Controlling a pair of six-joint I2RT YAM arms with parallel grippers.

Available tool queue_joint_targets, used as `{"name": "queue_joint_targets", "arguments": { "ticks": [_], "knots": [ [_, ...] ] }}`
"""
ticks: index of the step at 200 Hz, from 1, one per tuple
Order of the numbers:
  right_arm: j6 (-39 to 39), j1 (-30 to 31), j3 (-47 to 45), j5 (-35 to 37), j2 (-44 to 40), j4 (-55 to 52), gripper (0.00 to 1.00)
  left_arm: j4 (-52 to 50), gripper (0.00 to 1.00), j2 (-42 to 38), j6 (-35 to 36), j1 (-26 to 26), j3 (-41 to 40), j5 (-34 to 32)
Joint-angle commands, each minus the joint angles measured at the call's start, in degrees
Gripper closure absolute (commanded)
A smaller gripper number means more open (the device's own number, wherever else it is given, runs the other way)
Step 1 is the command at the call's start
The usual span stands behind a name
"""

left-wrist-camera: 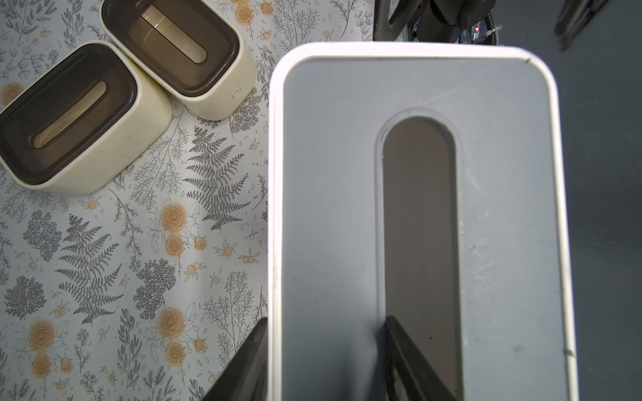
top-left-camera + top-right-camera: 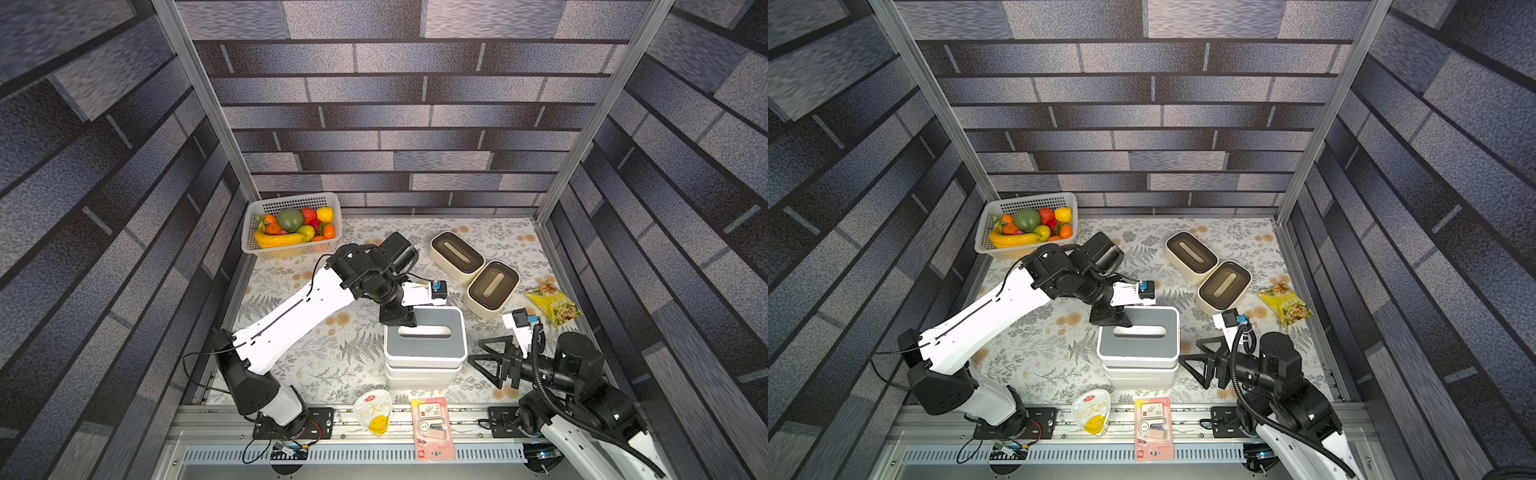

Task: Stack the tissue boxes
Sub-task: Place the tissue box at the tissue box.

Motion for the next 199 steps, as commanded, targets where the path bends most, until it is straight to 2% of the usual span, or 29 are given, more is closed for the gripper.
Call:
{"name": "queue_joint_targets", "arguments": {
  "ticks": [1,199],
  "knots": [
    [0.2,0.3,-0.6,-0.8,-0.7,0.8,0.00,1.3,0.51,0.3,-1.6,-0.4,0.2,1.5],
    [0.1,0.4,-0.5,-0.4,-0.5,0.7,0.00,1.0,0.50,-0.6,-1.6,-0.9,-1.2,0.4]
  ]
}}
